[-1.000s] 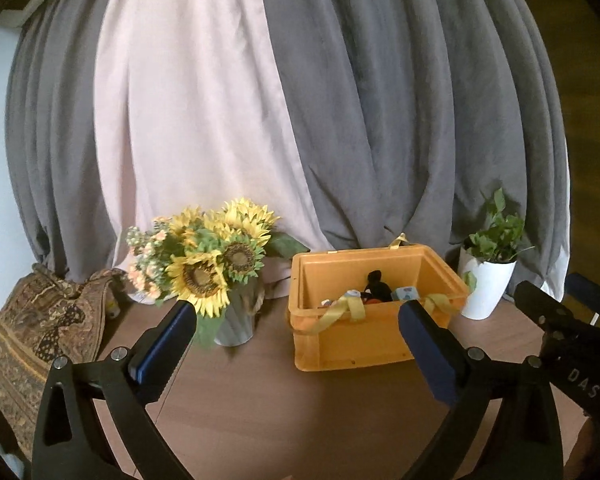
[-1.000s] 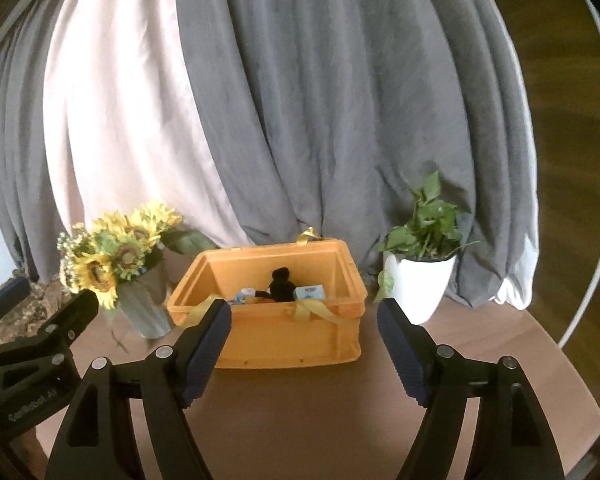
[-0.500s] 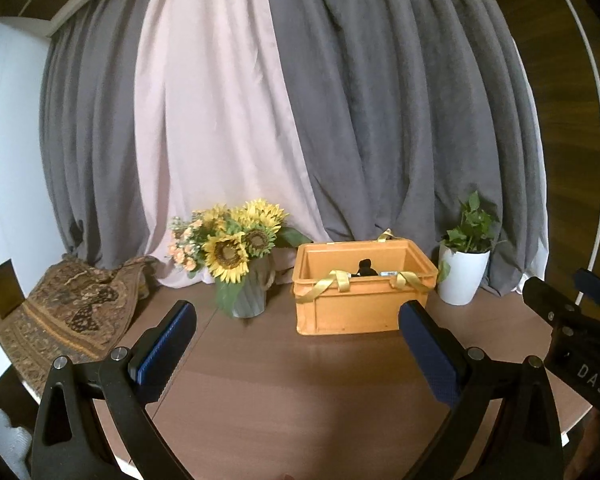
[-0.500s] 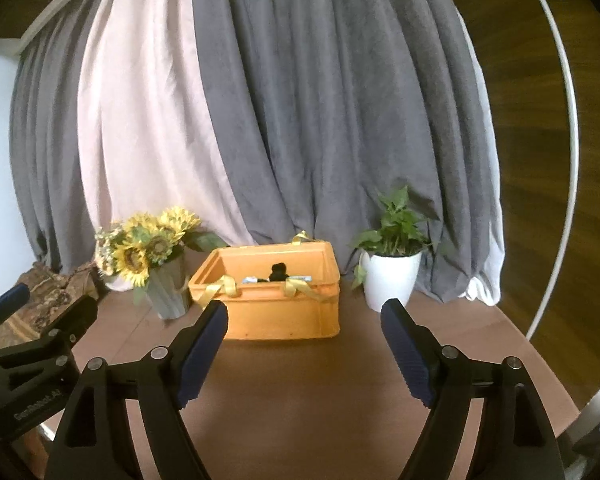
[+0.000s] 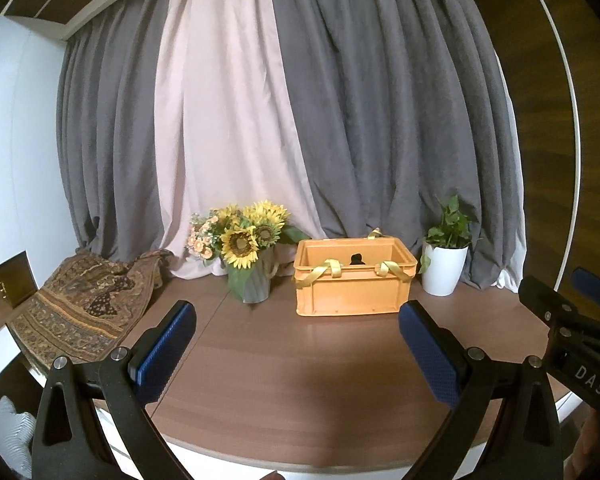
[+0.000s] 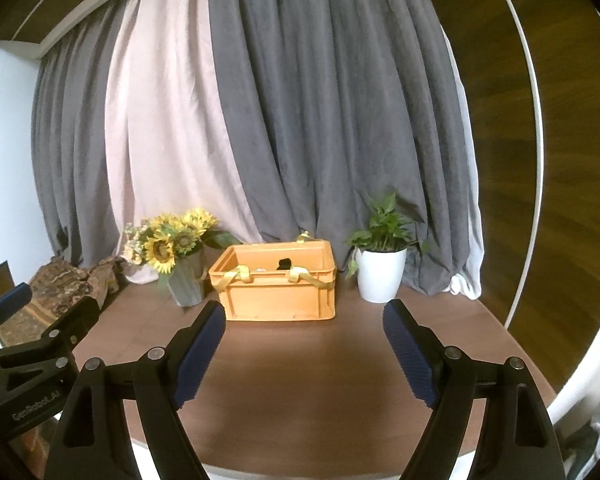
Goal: Organize soft objects
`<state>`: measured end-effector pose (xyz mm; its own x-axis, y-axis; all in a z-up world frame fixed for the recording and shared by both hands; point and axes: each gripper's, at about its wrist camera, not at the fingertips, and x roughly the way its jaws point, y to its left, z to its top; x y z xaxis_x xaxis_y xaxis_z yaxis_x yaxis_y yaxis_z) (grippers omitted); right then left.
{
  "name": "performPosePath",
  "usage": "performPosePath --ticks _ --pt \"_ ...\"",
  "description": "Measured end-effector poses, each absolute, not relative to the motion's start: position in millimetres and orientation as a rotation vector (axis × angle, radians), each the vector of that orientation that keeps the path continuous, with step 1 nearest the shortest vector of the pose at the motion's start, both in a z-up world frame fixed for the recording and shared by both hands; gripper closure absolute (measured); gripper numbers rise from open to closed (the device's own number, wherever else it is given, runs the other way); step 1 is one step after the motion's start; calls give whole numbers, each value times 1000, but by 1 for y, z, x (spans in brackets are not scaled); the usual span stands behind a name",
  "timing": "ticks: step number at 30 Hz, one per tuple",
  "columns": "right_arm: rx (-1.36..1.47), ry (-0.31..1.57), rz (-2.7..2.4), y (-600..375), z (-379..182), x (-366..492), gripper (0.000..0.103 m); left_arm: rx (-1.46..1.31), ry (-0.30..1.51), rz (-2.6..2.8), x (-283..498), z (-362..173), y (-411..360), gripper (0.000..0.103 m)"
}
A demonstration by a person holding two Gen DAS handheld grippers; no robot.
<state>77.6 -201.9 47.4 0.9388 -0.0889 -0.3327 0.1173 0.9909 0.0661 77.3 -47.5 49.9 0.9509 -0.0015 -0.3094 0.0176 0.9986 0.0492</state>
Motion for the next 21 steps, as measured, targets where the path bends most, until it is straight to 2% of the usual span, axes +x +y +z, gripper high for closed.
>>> performPosePath --ticks 21 --pt "80 300 -97 -197 56 34 21 49 285 0 43 57 -43 0"
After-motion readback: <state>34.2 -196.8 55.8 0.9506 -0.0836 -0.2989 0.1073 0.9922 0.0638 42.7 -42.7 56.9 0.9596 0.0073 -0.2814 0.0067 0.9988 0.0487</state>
